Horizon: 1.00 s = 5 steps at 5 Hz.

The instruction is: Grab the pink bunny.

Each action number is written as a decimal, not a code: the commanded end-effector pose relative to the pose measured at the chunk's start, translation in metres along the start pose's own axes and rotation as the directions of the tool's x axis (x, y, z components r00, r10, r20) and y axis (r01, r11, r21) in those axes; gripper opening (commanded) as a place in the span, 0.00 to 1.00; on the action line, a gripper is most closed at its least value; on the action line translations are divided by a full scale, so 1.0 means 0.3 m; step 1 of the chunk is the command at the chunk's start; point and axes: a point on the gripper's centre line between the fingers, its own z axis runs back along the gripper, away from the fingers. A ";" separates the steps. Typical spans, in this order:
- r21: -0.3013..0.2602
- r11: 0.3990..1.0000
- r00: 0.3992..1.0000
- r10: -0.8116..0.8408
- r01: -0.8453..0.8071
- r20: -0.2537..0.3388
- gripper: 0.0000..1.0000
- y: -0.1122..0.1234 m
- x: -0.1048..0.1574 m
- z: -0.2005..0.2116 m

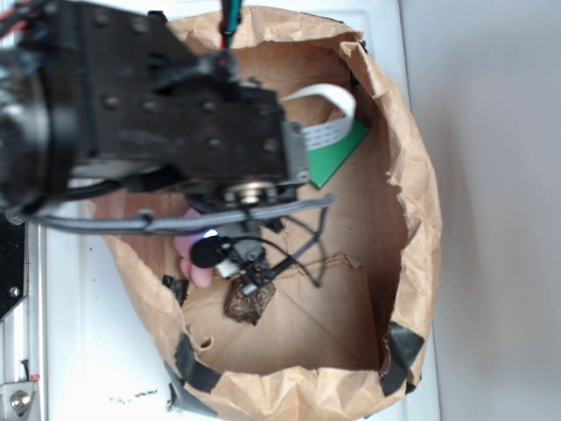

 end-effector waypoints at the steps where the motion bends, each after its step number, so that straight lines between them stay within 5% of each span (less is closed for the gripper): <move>1: -0.066 0.997 0.992 0.050 -0.043 0.113 1.00 -0.028 0.080 0.037; 3: -0.010 0.999 0.982 0.032 -0.031 0.188 1.00 -0.054 0.090 -0.083; 5: 0.058 0.994 0.964 -0.103 0.091 0.245 1.00 0.035 -0.002 -0.192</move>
